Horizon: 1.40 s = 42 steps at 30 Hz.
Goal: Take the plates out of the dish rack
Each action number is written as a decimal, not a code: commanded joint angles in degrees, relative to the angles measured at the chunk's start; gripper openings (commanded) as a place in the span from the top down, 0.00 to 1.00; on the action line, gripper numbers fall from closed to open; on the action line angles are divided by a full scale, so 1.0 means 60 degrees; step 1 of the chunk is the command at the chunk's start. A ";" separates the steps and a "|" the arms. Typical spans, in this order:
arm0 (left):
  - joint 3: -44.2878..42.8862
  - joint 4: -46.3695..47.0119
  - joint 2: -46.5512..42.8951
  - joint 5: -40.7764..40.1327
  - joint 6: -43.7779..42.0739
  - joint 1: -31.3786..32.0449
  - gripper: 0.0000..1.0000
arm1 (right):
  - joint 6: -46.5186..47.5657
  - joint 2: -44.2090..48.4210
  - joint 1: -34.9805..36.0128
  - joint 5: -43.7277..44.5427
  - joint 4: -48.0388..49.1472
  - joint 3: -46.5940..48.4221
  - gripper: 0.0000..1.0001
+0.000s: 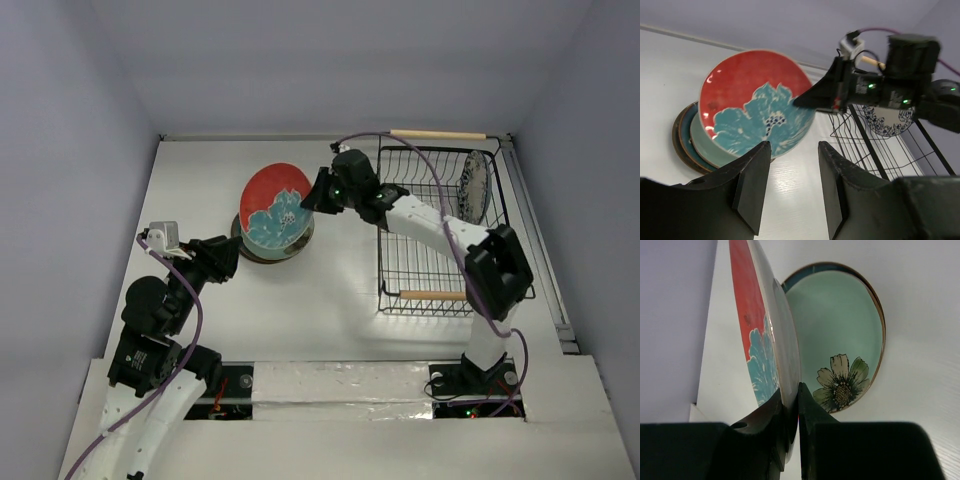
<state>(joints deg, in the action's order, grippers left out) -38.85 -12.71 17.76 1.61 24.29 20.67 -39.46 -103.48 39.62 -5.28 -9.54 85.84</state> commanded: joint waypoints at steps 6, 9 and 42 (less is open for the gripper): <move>0.0088 0.0463 -0.0074 0.0055 -0.0065 0.0057 0.60 | -0.2313 -0.0360 0.0077 -0.1024 0.4225 -0.0170 1.00; 0.0088 0.0449 -0.0074 0.0069 -0.0065 0.0057 0.60 | -0.2490 -0.0740 0.0077 -0.1025 0.4402 -0.0537 1.00; 0.0103 0.0463 -0.0103 0.0098 -0.0065 0.0057 0.60 | 0.0511 -0.1489 0.0779 0.1538 -0.1133 0.0839 0.06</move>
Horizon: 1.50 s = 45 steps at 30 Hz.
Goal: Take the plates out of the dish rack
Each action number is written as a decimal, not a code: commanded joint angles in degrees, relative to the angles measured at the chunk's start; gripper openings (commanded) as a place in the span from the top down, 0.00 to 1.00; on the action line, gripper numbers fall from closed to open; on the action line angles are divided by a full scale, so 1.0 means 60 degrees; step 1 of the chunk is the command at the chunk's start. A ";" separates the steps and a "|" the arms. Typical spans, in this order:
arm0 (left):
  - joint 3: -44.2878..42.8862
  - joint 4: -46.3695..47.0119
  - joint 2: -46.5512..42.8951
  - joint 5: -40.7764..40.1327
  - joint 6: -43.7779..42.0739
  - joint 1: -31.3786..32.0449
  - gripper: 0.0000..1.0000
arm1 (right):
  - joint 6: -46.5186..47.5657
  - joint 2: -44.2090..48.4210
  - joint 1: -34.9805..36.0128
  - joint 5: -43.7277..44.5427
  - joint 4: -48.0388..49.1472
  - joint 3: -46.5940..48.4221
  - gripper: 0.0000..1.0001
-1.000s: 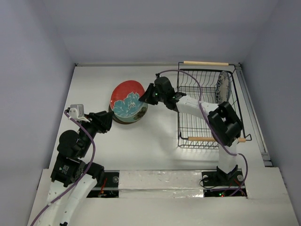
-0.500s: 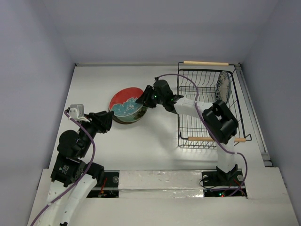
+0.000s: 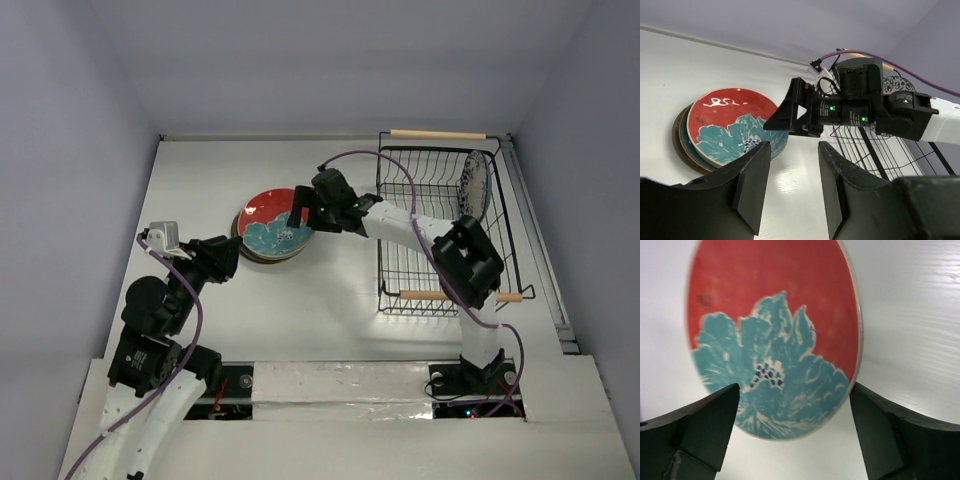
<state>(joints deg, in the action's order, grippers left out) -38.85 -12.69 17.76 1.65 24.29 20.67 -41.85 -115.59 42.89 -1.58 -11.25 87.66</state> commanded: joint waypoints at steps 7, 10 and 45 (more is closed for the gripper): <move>0.0103 0.0474 -0.0132 0.0106 -0.0065 0.0057 0.60 | 0.2007 0.1114 0.0336 0.1873 -0.2445 0.0786 0.03; 0.0103 0.0474 -0.0147 0.0106 -0.0065 0.0057 0.60 | 0.2432 0.1845 0.0336 0.2502 -0.2945 0.0860 0.24; 0.0030 0.0210 -0.0367 -0.0568 0.0111 0.0438 0.64 | 0.4674 0.4369 -0.6108 0.7002 -0.5143 -0.0840 0.40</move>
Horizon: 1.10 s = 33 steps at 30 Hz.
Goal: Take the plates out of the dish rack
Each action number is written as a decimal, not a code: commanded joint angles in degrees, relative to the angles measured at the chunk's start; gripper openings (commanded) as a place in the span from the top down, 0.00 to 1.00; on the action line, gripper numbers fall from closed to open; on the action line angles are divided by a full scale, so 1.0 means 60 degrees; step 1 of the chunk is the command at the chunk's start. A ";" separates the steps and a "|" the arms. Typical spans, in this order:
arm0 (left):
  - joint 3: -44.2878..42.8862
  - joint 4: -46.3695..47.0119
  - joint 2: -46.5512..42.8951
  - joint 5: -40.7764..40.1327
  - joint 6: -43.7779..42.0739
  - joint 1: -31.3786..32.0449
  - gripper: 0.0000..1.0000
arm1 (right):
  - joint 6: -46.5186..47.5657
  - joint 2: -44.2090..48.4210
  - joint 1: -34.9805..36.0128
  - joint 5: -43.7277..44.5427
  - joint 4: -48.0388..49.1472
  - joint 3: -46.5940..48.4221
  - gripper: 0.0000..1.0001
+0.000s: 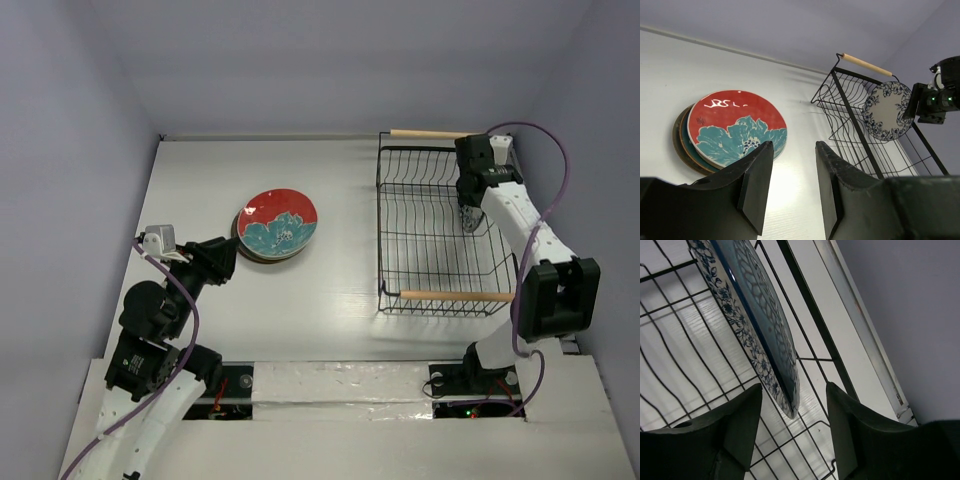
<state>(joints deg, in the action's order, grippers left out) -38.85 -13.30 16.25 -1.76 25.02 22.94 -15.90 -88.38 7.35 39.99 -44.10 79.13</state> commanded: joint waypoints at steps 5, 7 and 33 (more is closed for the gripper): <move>0.0015 0.0298 -0.0130 -0.0058 -0.0009 0.0059 0.63 | 0.0482 -0.0840 -0.0273 0.0307 0.0406 0.0917 0.49; 0.0015 0.0283 -0.0116 -0.0058 -0.0009 0.0059 0.63 | 0.0526 -0.0929 -0.0274 0.0396 0.0362 0.1049 0.56; 0.0030 0.0342 -0.0116 0.0000 -0.0009 0.0059 0.62 | 0.0922 0.1266 0.0195 0.1085 -0.0780 0.2923 1.00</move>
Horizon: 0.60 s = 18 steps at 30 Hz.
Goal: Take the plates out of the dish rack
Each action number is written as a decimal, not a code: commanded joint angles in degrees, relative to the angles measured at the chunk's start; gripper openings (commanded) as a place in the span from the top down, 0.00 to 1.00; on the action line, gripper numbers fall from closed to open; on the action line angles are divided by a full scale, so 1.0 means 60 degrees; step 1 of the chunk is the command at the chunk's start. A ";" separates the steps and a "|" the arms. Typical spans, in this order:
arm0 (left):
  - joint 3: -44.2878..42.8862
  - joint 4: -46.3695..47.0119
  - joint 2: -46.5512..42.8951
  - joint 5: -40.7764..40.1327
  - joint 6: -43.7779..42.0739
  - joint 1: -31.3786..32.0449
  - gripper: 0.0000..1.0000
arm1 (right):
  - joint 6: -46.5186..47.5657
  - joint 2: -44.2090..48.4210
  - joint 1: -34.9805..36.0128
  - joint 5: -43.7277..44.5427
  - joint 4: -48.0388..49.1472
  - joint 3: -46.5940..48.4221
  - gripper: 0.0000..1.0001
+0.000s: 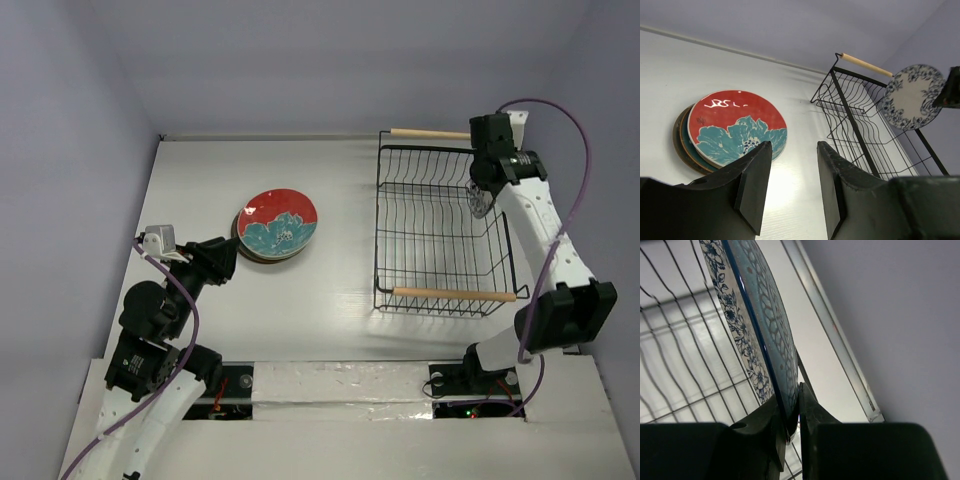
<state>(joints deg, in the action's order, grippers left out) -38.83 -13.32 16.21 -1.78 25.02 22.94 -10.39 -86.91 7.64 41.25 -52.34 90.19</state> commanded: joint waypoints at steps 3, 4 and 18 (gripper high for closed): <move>0.0041 0.0360 -0.0079 0.0018 -0.0009 0.0059 0.62 | -0.0069 0.1432 0.0366 0.0508 0.0519 0.1447 1.00; 0.0041 0.0360 -0.0094 0.0019 -0.0024 0.0059 0.62 | -0.0099 0.1782 0.0454 0.0347 0.0592 0.1534 1.00; 0.0056 0.0375 -0.0079 -0.0040 0.0020 0.0059 0.61 | -0.2965 0.2724 0.3545 -0.6652 0.5833 -0.0294 1.00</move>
<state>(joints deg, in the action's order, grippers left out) -38.85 -13.30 16.21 -1.78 25.02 22.94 -19.35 -68.20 26.04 16.45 -37.63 90.74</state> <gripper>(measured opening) 0.386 0.163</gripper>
